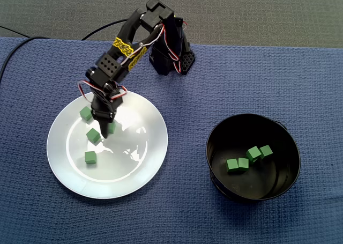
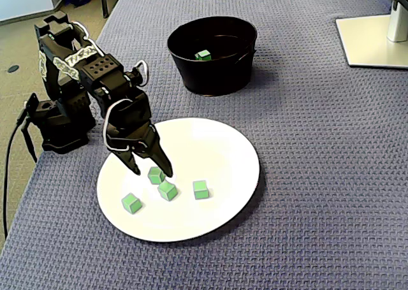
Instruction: Pick up the items on the white plate and put them in the black container.
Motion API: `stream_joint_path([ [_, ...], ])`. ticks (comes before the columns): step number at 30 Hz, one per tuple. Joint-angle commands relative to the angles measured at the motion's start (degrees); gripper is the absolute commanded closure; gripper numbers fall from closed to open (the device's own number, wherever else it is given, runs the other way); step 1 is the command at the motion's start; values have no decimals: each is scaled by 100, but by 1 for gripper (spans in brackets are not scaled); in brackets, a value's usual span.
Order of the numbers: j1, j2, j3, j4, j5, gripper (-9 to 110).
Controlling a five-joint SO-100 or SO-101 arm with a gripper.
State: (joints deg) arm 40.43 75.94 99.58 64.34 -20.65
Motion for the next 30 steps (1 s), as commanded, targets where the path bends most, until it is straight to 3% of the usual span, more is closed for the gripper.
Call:
stream_joint_path([
  [1,-44,9,53,-264,-132,78],
  [12,-53,-141,53,-378,-185,90],
  [15,-53,-132,53,-378,-167,102],
  [21,-9,-35,35,-413,-255,102],
  [30,-18,2109,-2048,1494,272,102],
])
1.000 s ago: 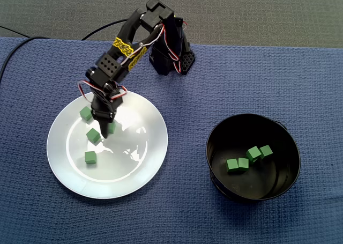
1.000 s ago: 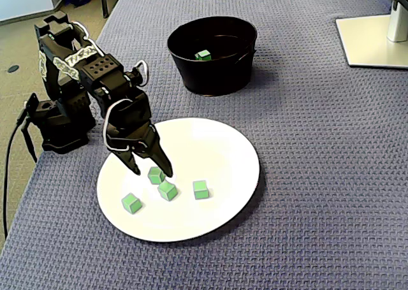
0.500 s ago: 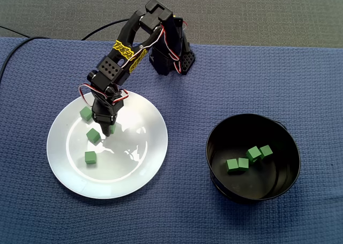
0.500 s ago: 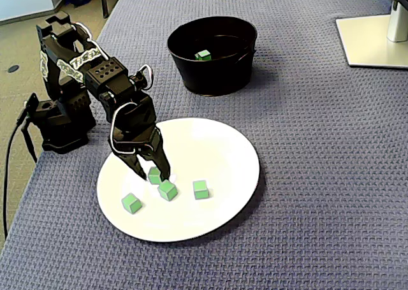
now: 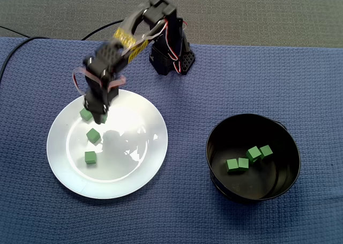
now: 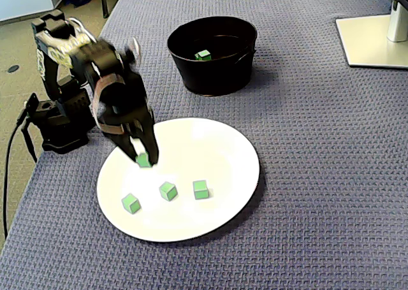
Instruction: Pick up the items on the white plate and put them in the black container.
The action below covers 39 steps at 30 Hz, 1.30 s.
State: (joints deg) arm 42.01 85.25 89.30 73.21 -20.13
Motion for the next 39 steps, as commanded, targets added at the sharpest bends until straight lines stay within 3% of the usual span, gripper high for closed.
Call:
stream_joint_path([
  [1,-343,1415,-1274,756,281,102],
  [8,-2575,2188,-2892,967,439,102],
  [15,-5423,2268,-3270,-580,308,102],
  [20,-6873,1775,-2663,-1362,-53,102],
  [28,-7497,712,18,-3226,35,102],
  [39,-7242,-589,-176,-2153,686,102],
])
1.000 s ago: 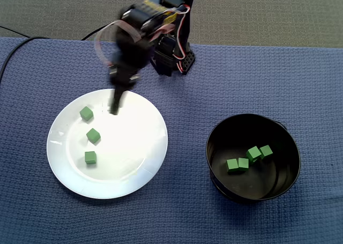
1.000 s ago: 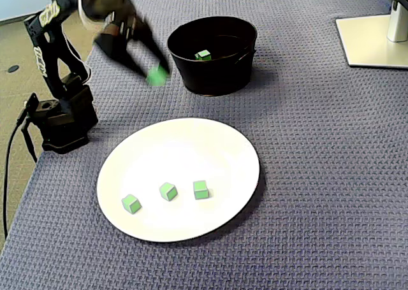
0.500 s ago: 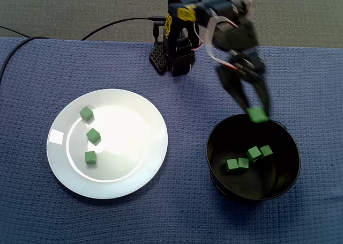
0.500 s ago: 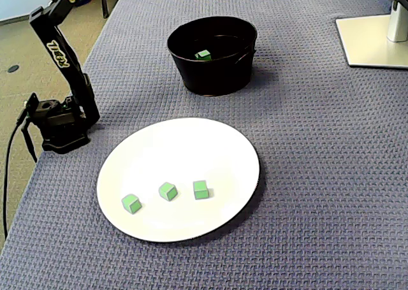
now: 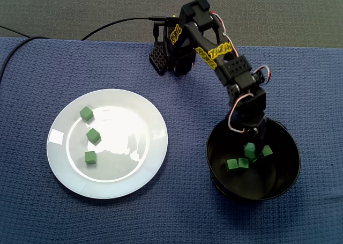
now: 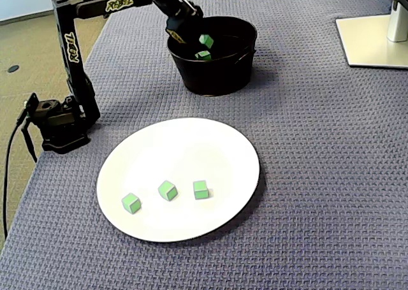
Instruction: Pick up the items on the white plate and put them in the black container.
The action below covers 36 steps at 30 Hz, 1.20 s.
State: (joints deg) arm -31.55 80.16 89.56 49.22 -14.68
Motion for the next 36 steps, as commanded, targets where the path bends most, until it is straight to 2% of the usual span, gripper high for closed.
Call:
stream_joint_path([
  [1,88,-158,-264,404,141,102],
  [4,79,-246,-369,668,299,101],
  [7,79,-220,-387,668,387,83],
  [11,97,35,-738,826,510,73],
  [15,325,598,-1538,1187,642,71],
  [18,809,1116,-2408,1556,554,74],
  [23,2364,1705,-3929,2329,747,80],
  [28,4772,1925,-4509,3568,1424,80],
  [32,6609,2171,-3946,3964,1723,72],
  [36,8104,2092,-3428,3955,1934,70],
])
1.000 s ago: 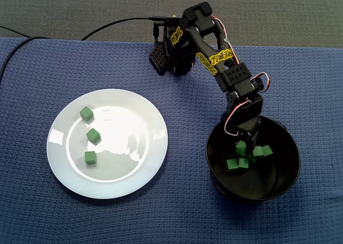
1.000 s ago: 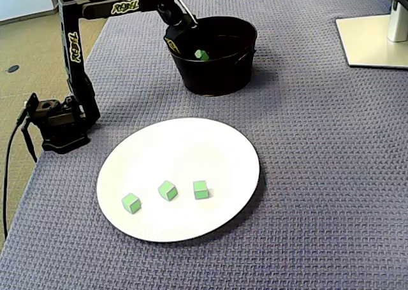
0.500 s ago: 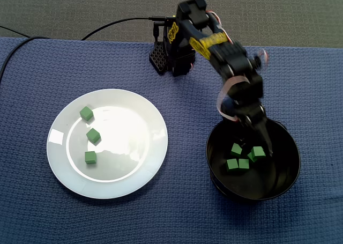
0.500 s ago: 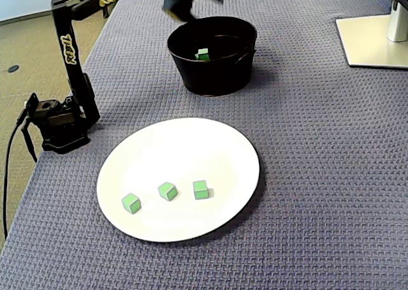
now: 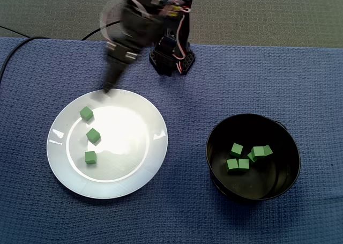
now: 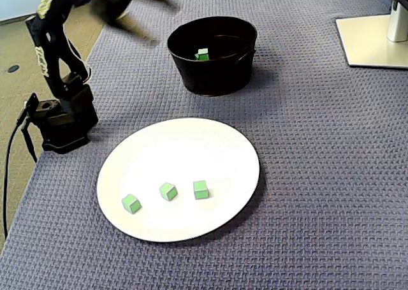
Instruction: Pick up the items on the white plate and put them in the black container.
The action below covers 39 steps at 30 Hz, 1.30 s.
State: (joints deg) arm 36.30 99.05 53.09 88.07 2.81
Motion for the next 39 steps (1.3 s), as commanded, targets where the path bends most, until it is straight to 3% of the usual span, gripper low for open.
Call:
stream_joint_path([
  [1,1608,123,352,18,176,70],
  [6,2479,-360,1758,-1187,-9,70],
  [15,2531,-1230,3674,-2558,-554,71],
  [27,2188,-1767,4342,-2496,-606,71],
  [39,2057,-2584,3946,-2707,-703,75],
])
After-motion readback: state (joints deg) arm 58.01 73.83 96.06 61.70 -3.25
